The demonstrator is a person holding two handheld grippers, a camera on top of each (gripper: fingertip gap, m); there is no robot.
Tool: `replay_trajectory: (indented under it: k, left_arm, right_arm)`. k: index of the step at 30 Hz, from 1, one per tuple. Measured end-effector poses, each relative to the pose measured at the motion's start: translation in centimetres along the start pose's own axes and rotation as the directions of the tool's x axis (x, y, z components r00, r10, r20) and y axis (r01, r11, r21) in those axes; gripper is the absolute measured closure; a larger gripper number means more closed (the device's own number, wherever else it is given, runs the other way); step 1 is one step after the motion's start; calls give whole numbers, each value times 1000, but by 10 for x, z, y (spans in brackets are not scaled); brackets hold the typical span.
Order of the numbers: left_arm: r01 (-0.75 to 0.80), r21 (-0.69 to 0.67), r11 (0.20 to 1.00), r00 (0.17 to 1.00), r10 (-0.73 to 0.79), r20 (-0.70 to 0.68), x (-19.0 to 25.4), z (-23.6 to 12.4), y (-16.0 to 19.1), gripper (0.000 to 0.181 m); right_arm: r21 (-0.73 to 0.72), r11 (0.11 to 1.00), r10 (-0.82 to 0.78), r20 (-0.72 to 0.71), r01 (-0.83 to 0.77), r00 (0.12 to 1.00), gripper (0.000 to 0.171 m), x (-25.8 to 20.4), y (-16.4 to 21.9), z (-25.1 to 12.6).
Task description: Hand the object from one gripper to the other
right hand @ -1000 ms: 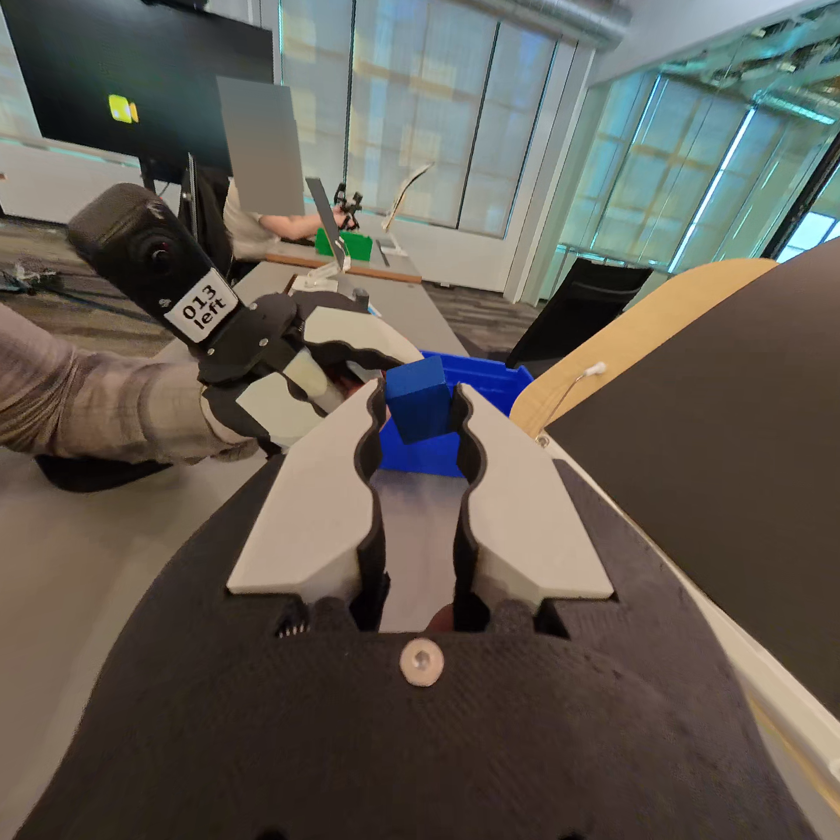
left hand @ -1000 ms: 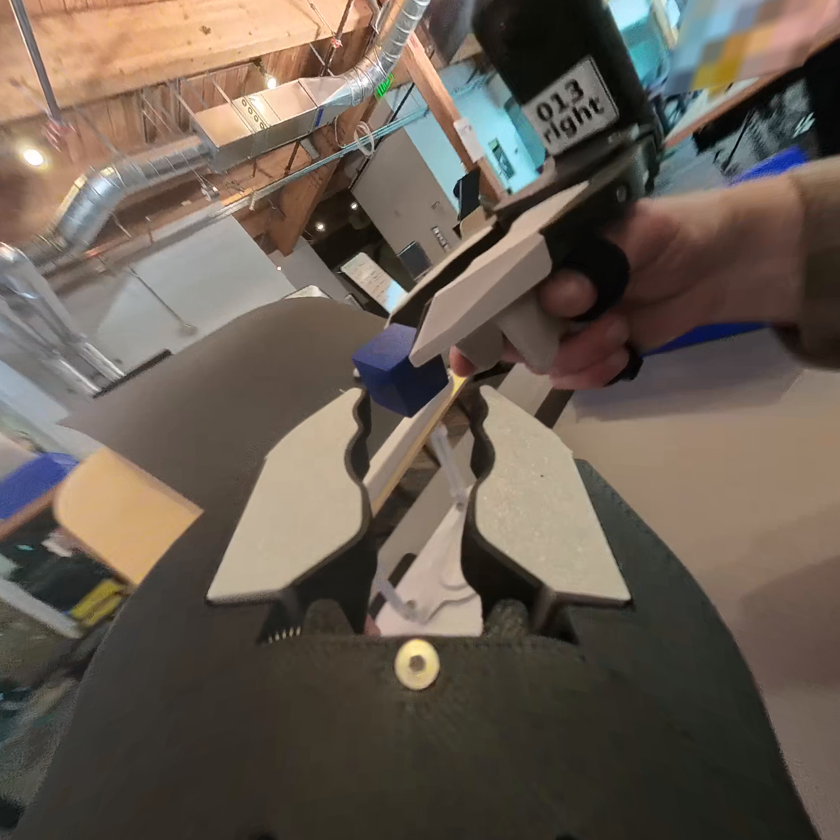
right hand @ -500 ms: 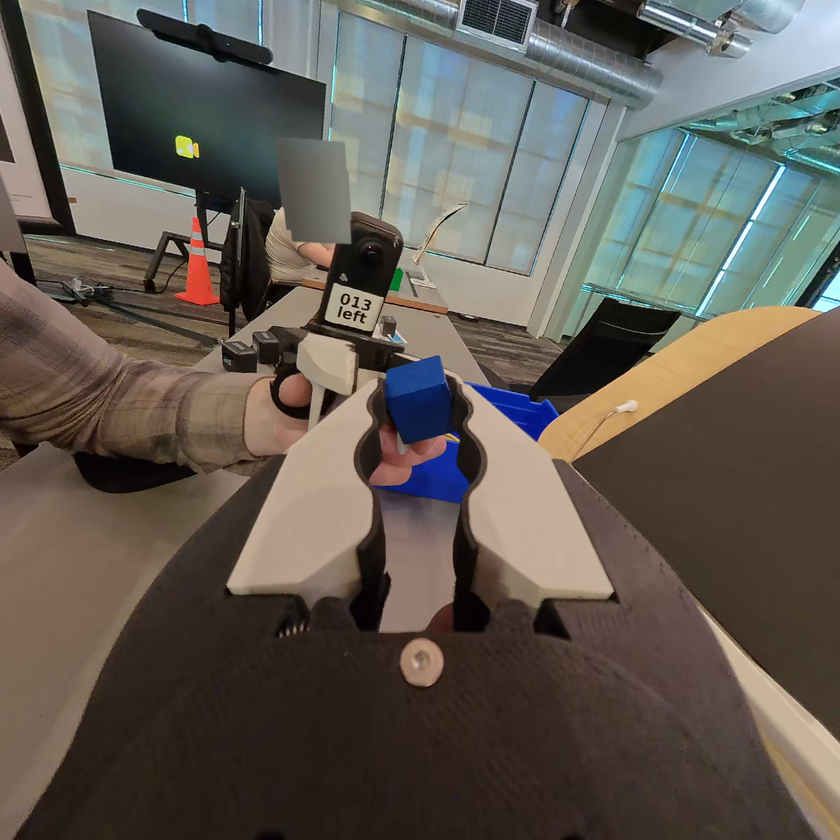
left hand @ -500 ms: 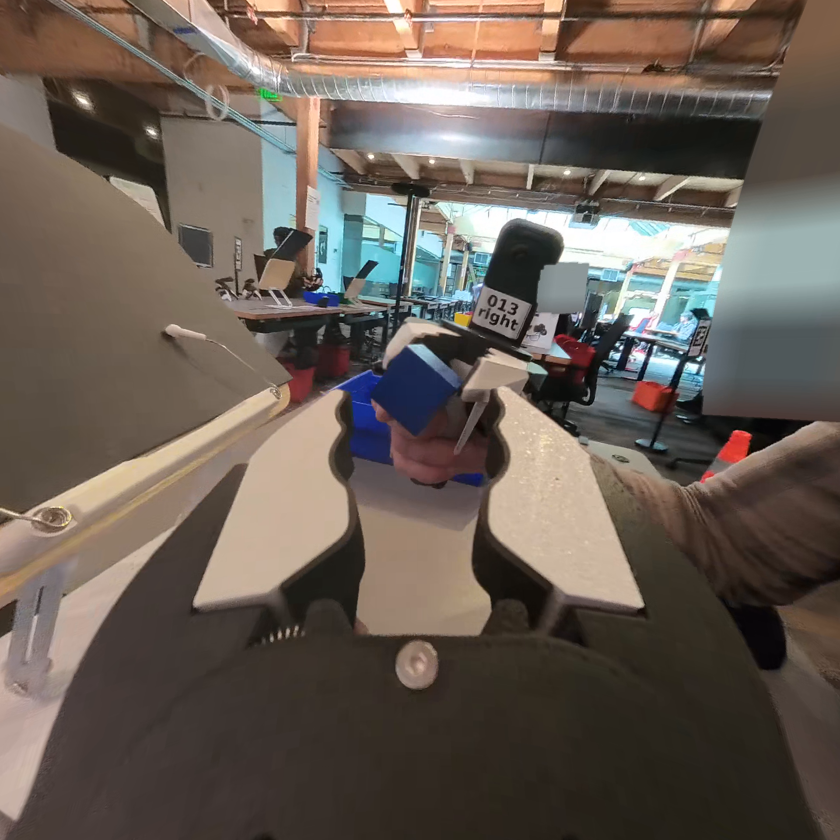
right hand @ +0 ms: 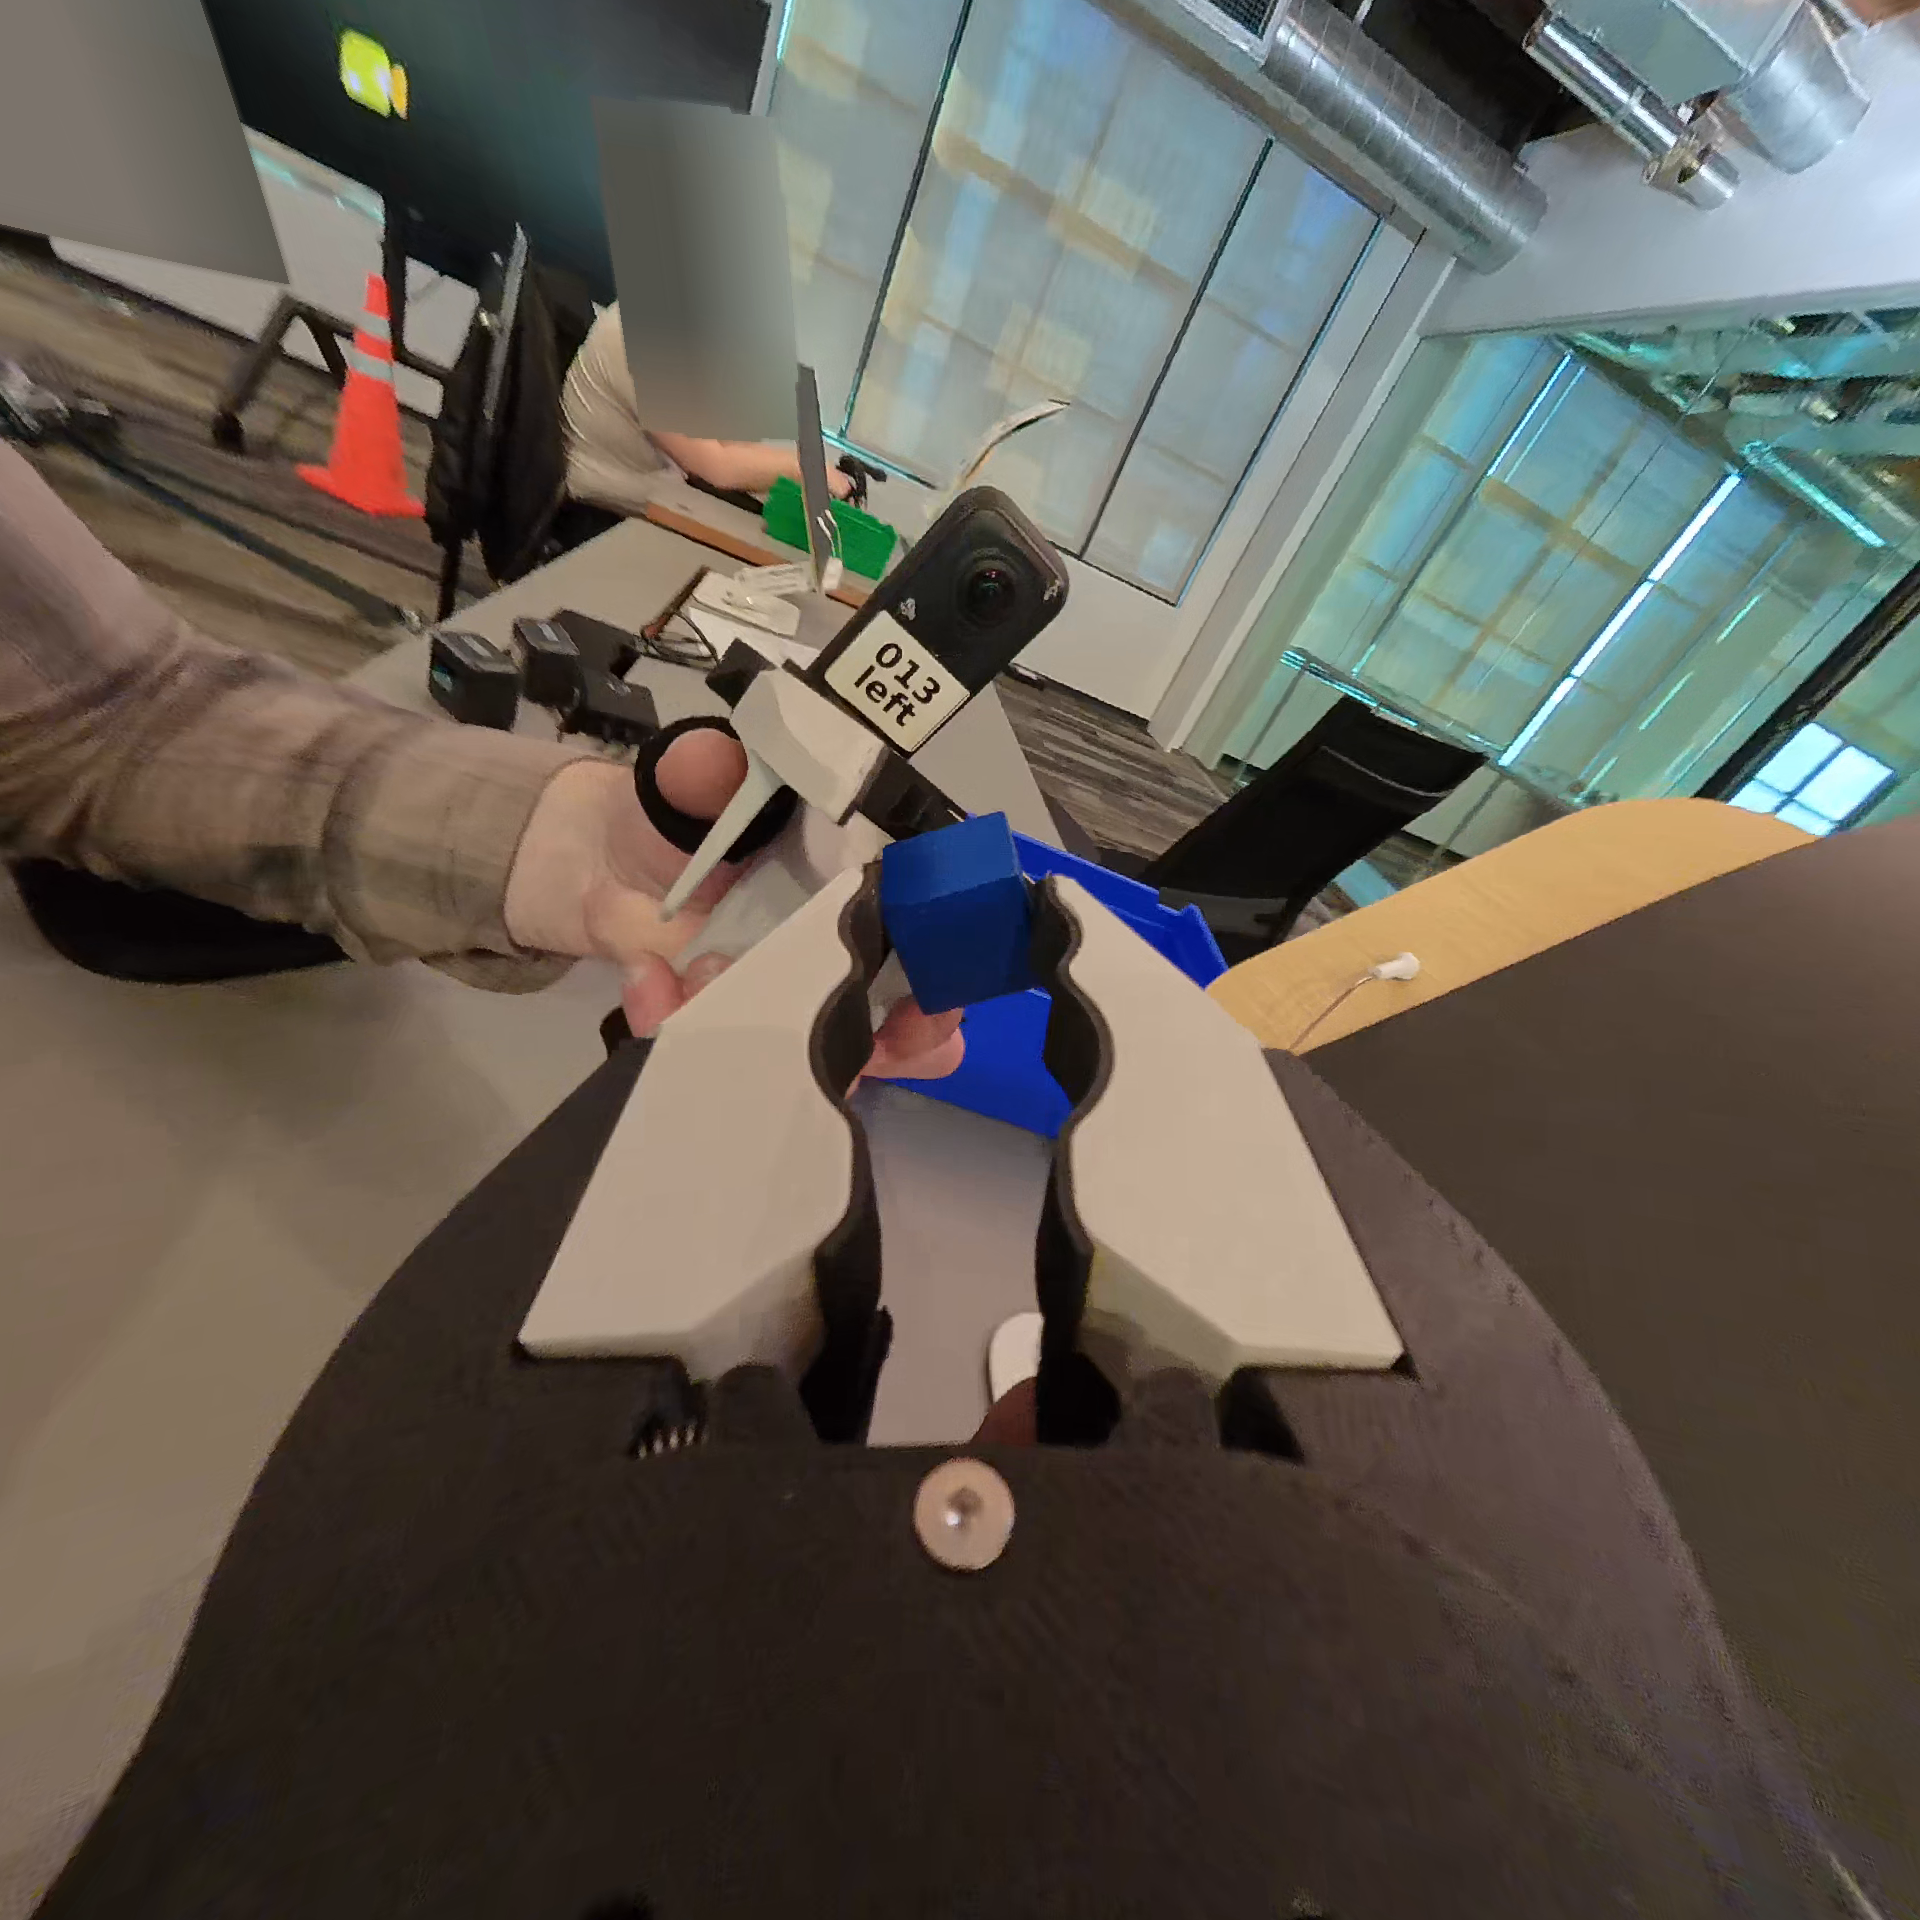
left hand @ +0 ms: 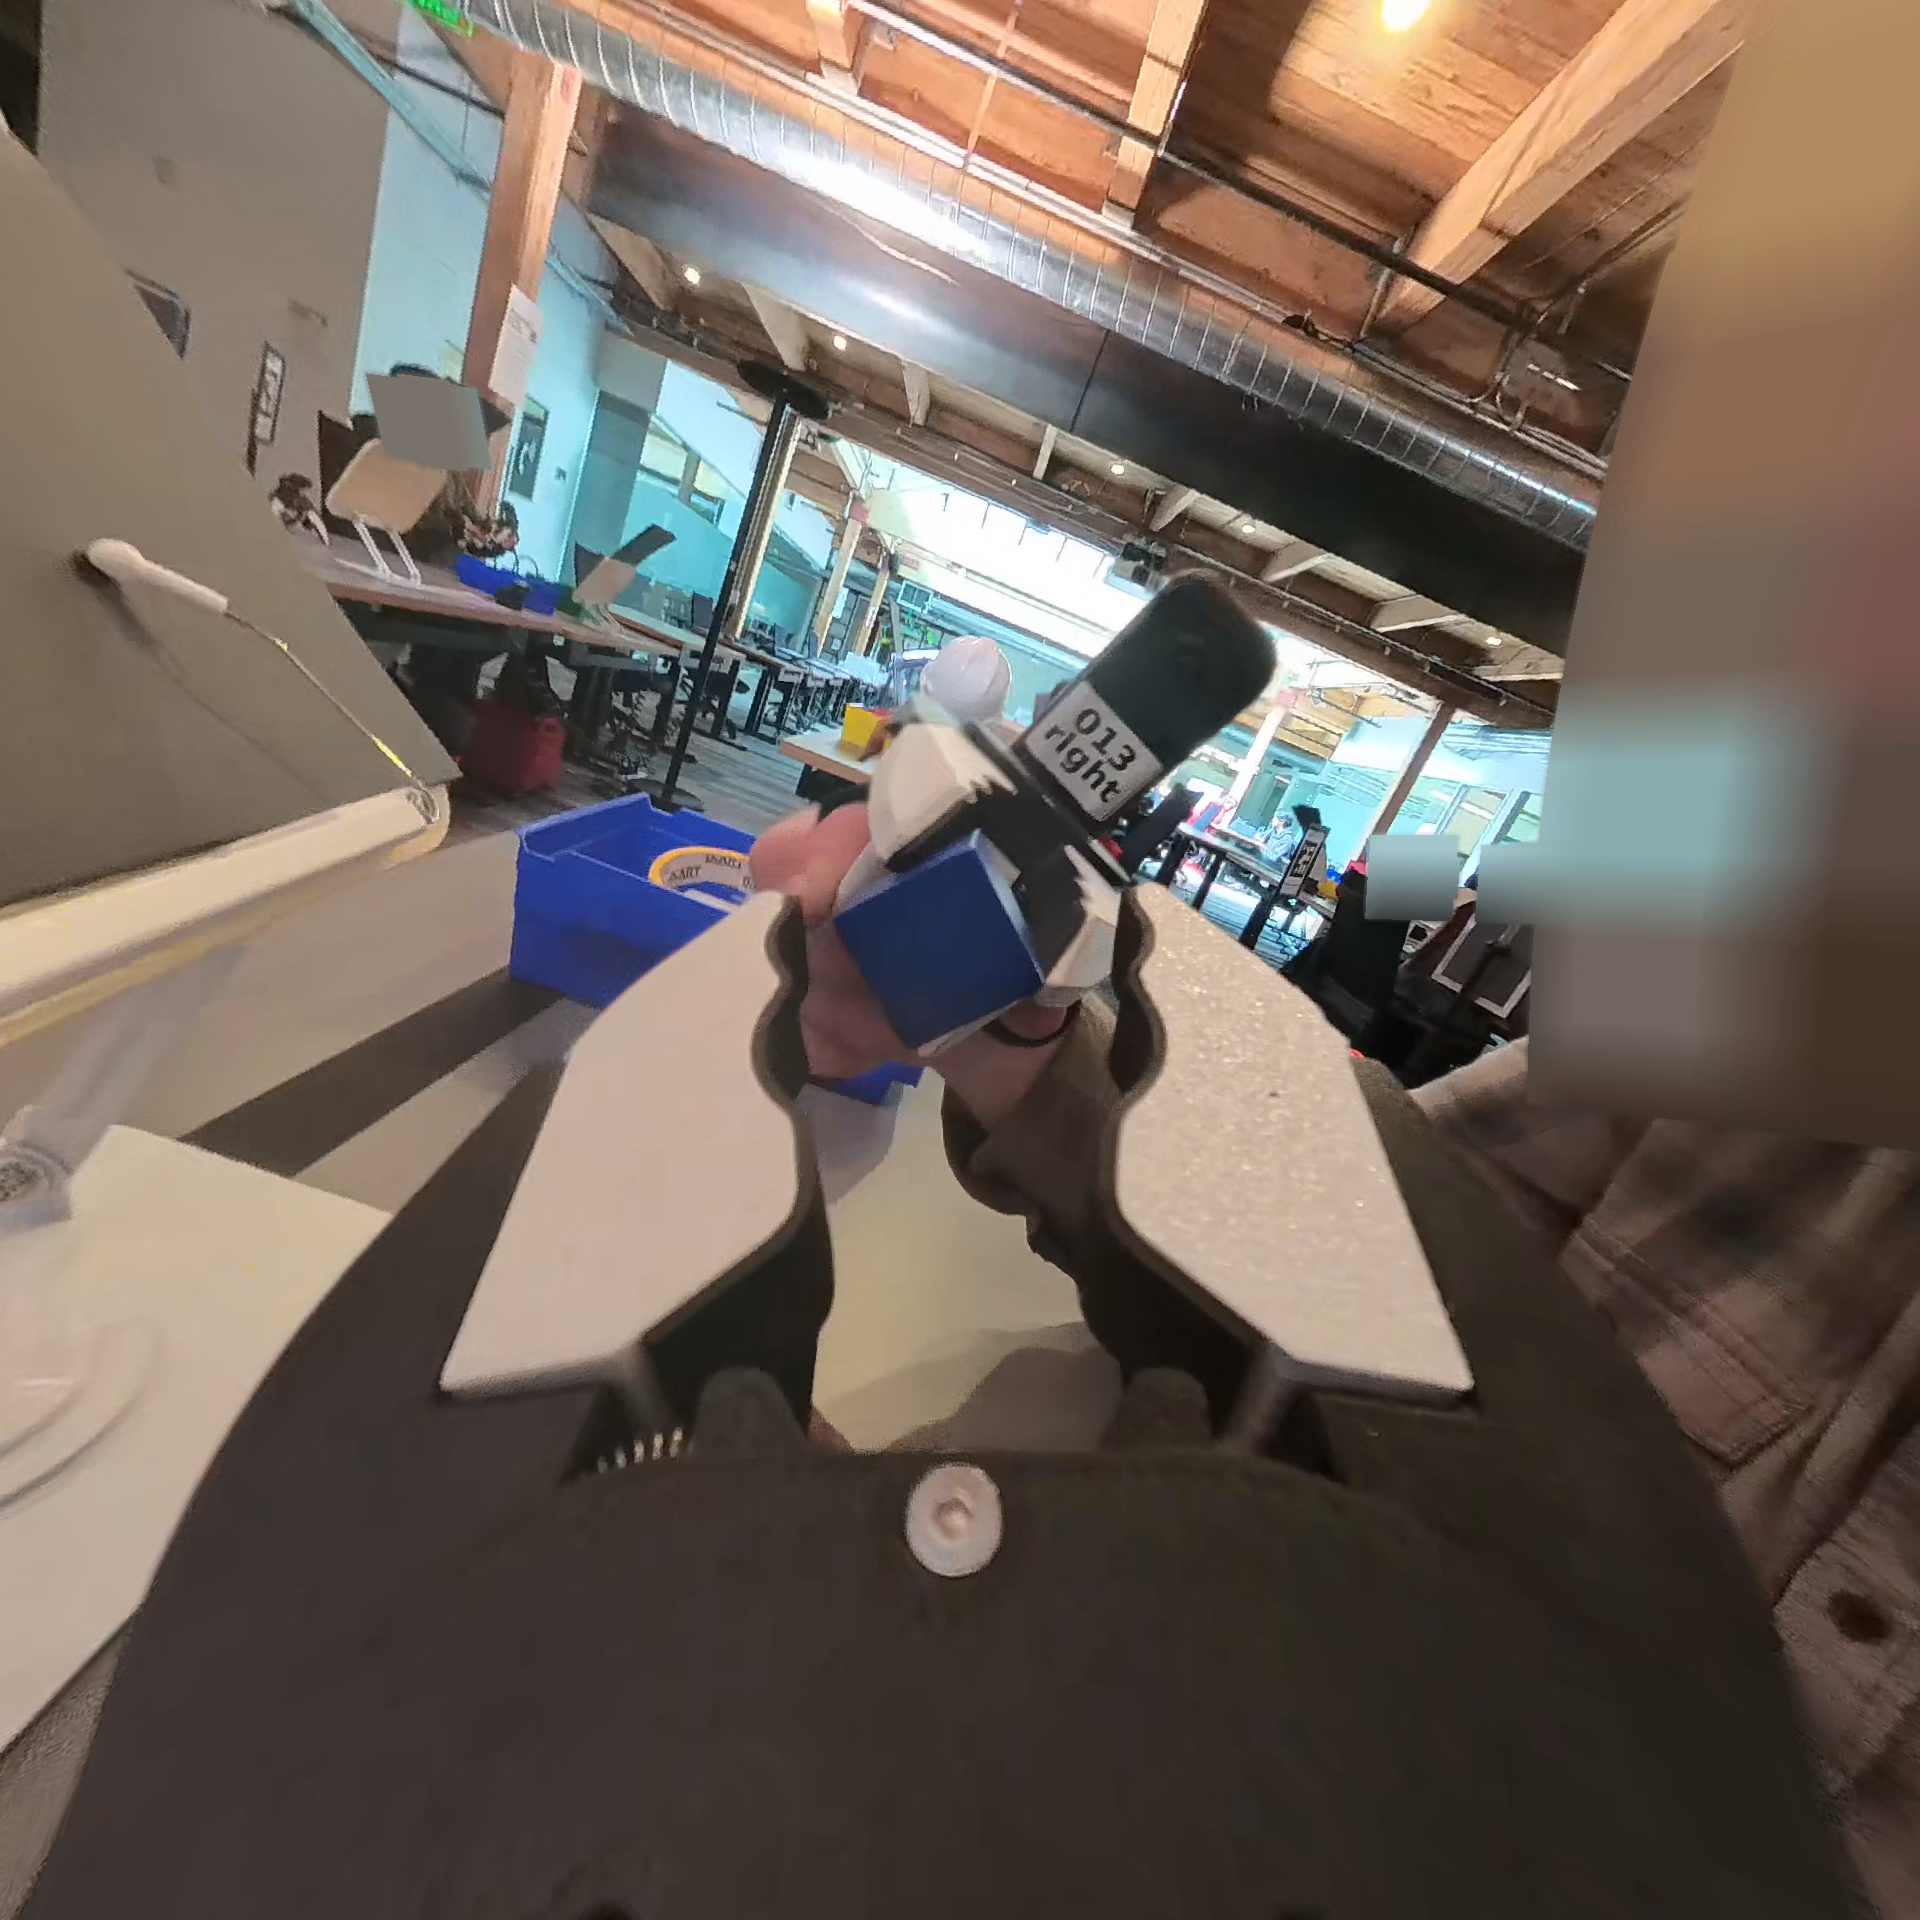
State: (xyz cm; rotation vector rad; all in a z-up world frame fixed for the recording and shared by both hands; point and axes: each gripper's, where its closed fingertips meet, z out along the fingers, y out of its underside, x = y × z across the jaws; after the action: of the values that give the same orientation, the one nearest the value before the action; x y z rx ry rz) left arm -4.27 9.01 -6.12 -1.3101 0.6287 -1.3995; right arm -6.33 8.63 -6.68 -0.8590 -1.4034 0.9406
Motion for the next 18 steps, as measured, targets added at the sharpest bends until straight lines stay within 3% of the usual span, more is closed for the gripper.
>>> replay_trajectory:
  k: [8,10,18]
  left_arm:
    - [44,-78,996,999,-47,-28,1,6,15,137]
    - [46,-69,997,998,-48,-27,-2,4,14,150]
    - [-47,-66,997,998,49,30,-7,7,10,152]
  right_arm:
    - [-136,966,-224,-22,219,974,145,-6,8,3]
    - [-136,958,-256,-18,252,966,145,-8,7,3]
    - [-190,922,-353,-45,339,935,144,-6,8,3]
